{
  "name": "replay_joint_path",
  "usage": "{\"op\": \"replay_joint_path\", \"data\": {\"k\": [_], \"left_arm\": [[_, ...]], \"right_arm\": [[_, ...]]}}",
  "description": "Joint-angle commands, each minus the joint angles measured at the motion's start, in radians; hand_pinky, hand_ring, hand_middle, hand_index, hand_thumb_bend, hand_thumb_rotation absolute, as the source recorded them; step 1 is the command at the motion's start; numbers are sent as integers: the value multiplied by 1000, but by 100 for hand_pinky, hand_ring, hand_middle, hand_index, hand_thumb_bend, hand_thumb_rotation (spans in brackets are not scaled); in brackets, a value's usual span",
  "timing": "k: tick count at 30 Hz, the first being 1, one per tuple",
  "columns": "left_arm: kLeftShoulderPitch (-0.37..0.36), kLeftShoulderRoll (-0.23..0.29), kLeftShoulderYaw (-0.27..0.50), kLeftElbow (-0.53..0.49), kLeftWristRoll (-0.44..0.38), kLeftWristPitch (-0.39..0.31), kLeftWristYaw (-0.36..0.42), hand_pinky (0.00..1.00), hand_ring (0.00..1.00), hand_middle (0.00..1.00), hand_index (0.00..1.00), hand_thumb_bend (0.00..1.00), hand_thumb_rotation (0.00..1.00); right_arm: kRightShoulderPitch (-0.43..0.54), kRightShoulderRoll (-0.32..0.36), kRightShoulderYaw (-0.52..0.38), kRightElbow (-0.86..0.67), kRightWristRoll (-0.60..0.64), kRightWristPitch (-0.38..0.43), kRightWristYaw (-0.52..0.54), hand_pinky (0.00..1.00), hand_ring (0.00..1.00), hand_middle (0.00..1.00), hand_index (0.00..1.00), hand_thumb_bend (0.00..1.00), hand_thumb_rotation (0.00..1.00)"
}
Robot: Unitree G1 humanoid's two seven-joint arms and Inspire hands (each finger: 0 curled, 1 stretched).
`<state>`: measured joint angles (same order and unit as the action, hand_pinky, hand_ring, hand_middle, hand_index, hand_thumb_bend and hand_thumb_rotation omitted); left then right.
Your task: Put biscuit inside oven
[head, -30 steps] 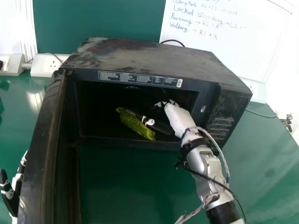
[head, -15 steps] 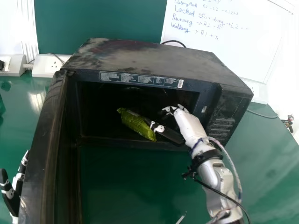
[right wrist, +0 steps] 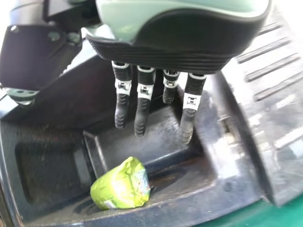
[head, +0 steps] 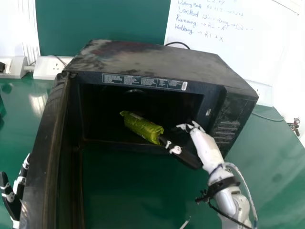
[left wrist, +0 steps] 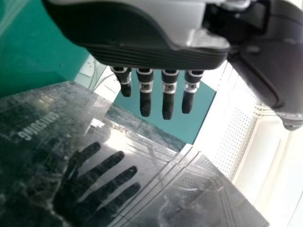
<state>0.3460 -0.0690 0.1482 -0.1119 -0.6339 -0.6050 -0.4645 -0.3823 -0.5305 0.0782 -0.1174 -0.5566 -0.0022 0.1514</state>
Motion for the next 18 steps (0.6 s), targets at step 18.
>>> {"op": "replay_joint_path", "data": {"k": [18], "left_arm": [[-32,-4,32,63,-21,-18,-72,83,88,91,95,96,65]], "right_arm": [[211,34,-151,-138,101,-7,-46,56,67,72,75,93,24]]}}
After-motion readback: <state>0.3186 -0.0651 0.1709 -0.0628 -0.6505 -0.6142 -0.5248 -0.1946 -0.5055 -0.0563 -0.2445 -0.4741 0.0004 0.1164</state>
